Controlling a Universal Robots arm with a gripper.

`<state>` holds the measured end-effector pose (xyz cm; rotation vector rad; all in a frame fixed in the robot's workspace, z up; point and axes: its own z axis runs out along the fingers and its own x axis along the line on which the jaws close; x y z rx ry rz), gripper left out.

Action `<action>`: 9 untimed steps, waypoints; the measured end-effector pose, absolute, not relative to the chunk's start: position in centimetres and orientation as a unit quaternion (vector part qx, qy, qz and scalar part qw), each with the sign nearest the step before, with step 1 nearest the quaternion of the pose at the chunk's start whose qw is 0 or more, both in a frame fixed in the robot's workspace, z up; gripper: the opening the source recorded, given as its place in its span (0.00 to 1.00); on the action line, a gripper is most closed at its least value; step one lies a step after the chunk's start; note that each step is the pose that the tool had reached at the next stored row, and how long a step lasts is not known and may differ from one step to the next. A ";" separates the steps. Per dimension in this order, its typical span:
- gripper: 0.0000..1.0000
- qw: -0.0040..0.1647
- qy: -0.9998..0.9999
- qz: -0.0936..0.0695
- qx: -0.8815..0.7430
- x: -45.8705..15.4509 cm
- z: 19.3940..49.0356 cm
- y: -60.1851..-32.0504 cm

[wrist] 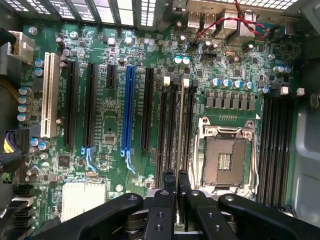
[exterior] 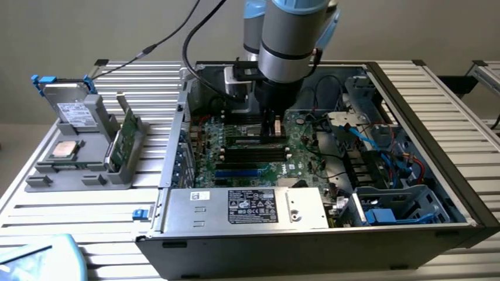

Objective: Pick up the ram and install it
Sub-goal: 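Insert the ram into the slot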

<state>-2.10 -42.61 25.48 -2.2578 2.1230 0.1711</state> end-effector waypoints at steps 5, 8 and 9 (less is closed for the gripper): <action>0.14 0.017 0.684 0.054 -0.727 -2.1 24.6 -42.6; 0.14 0.016 0.684 0.053 -0.727 -2.1 24.0 -42.6; 0.14 0.016 0.684 0.052 -0.727 -2.1 23.9 -42.6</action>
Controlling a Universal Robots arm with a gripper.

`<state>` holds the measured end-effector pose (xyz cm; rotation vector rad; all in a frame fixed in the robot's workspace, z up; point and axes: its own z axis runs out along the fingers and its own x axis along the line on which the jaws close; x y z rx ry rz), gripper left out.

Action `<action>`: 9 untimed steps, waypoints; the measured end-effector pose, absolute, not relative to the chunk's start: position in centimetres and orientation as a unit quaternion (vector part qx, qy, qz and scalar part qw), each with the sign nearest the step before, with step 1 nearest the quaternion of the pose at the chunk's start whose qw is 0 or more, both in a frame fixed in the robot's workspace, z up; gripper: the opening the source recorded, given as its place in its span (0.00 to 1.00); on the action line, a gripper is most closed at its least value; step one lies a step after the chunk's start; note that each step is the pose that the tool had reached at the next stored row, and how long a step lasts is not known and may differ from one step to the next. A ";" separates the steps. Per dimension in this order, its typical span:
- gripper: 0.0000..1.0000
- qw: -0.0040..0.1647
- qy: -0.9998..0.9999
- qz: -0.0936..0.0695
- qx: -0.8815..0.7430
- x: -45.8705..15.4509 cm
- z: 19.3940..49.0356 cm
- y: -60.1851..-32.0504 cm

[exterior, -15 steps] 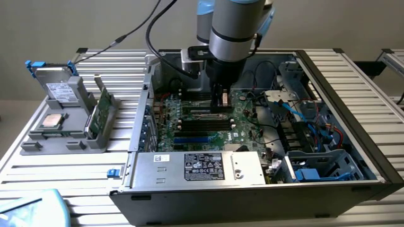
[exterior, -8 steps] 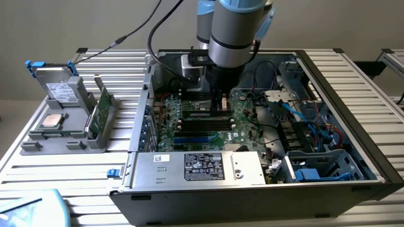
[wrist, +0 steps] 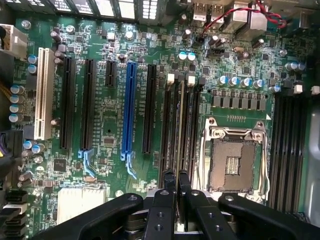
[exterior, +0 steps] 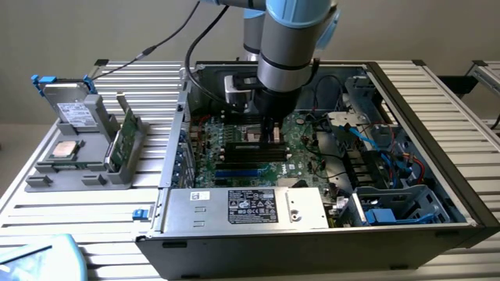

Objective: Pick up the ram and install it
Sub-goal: 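Insert the ram into the slot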

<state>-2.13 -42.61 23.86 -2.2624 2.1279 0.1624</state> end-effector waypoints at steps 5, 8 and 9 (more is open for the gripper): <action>0.14 0.013 0.684 0.050 -0.727 -2.1 23.2 -42.6; 0.14 0.013 0.684 0.050 -0.727 -2.1 23.2 -42.6; 0.14 0.013 0.684 0.050 -0.727 -2.1 23.2 -42.6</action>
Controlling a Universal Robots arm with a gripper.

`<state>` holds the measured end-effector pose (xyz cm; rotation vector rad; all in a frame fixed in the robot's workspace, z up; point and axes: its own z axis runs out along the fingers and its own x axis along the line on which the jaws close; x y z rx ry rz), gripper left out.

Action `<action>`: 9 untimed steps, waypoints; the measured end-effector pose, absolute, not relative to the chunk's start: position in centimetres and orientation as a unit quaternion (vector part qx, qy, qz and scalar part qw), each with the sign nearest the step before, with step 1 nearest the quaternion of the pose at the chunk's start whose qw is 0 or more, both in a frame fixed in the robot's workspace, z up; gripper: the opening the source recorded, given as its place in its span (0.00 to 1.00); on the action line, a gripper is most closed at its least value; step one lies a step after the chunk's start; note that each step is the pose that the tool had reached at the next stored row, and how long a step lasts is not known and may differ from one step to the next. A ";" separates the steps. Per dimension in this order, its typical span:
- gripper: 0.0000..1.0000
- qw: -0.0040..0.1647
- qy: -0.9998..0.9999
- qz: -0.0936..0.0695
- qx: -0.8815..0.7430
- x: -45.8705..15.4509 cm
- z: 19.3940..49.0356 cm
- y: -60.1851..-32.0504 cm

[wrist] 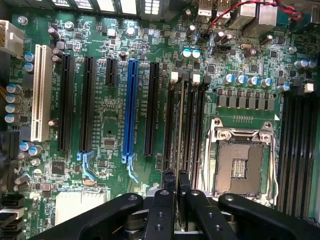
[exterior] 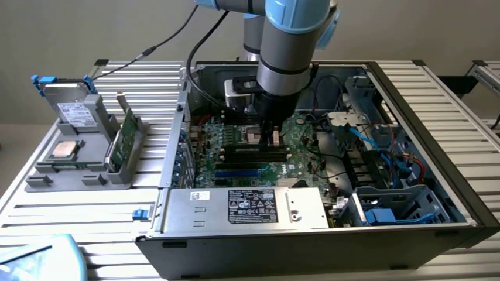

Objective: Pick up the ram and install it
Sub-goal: 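Insert the ram into the slot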

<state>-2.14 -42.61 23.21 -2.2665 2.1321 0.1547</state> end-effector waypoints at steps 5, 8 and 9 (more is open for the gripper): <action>0.14 0.007 0.685 0.044 -0.727 -2.2 23.2 -42.6; 0.14 0.003 0.685 0.040 -0.728 -2.2 23.2 -42.6; 0.14 0.002 0.685 0.040 -0.728 -2.2 23.2 -42.6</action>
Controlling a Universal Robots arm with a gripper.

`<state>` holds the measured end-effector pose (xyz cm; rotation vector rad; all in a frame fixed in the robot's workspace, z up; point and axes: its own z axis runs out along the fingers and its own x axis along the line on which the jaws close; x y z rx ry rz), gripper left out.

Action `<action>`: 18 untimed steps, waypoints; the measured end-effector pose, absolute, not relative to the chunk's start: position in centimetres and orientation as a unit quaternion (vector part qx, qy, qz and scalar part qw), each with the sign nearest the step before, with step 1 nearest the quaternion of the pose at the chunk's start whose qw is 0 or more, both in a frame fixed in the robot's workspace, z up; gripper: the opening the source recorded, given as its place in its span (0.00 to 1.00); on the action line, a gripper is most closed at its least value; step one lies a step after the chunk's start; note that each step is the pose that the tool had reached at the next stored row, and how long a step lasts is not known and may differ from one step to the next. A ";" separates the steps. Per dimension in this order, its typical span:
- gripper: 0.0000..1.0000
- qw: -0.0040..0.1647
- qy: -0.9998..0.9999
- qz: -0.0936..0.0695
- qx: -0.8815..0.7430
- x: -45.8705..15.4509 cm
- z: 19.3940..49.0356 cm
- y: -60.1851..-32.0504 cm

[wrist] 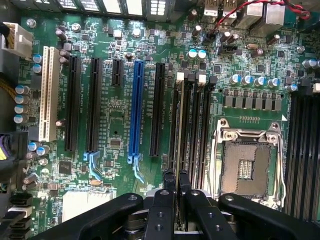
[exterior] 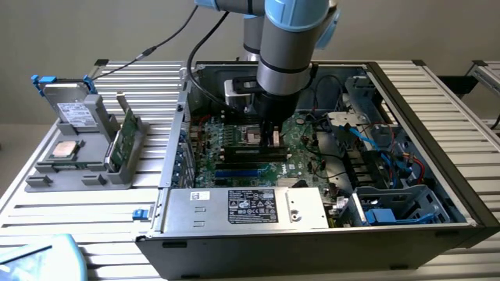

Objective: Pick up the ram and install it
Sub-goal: 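Insert the ram into the slot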

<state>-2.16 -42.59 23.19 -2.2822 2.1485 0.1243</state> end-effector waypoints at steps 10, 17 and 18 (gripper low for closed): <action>0.14 -0.002 0.685 0.036 -0.727 -2.2 23.0 -42.4; 0.14 -0.008 0.685 0.028 -0.728 -2.3 22.9 -42.1; 0.14 -0.010 0.686 0.026 -0.728 -2.3 22.9 -42.1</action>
